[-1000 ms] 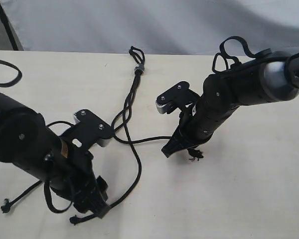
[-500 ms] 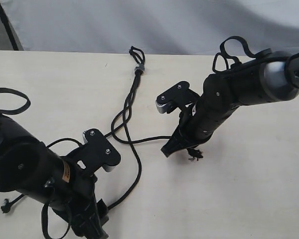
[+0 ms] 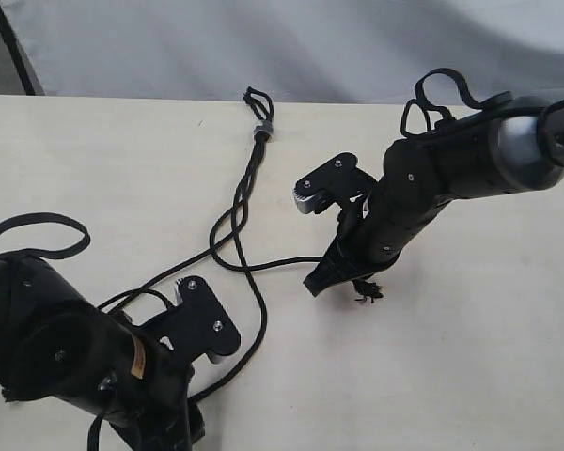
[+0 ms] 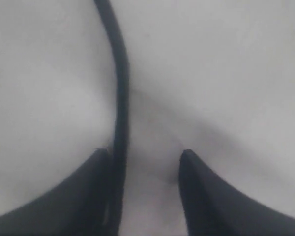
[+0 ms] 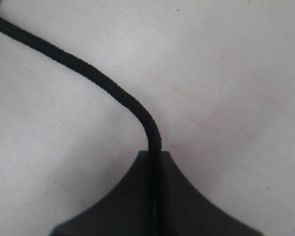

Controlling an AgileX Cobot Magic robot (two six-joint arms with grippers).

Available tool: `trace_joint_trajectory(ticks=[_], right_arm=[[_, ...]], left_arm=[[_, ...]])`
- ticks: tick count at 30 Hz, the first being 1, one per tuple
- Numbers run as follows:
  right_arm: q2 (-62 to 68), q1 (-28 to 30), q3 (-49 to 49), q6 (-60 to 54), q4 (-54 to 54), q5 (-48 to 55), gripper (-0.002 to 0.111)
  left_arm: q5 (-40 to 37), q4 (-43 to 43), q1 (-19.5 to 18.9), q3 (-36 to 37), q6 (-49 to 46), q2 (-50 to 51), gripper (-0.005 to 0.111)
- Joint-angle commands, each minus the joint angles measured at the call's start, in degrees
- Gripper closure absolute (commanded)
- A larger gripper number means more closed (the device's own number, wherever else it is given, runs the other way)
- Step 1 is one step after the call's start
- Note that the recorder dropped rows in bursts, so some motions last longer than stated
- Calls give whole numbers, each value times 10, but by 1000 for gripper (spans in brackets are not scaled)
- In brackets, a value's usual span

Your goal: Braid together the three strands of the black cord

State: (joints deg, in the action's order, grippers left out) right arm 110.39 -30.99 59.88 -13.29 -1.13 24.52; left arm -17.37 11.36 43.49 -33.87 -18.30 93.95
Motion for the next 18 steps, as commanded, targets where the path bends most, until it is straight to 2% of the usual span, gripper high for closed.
trace_joint_trajectory(ticks=[1, 2, 6, 9, 11, 14, 18], right_arm=[[1, 3, 0, 1, -2, -5, 108], [1, 3, 0, 1, -2, -5, 108], [1, 3, 0, 1, -2, -5, 108], [1, 3, 0, 1, -2, -5, 108], [1, 3, 0, 1, -2, -5, 108], [1, 3, 0, 1, -2, -3, 108], [1, 3, 0, 1, -2, -2, 108]], left_arm=[[4, -3, 6, 1, -10, 4, 102], [2, -7, 6, 1, -12, 0, 106], [-14, -11, 5, 1, -13, -42, 105], [-25, -58, 0, 1, -10, -106, 105], [-30, -93, -17, 1, 0, -151, 105], [-46, -139, -66, 1, 23, -205, 105], [-54, -142, -162, 1, 38, -234, 105]])
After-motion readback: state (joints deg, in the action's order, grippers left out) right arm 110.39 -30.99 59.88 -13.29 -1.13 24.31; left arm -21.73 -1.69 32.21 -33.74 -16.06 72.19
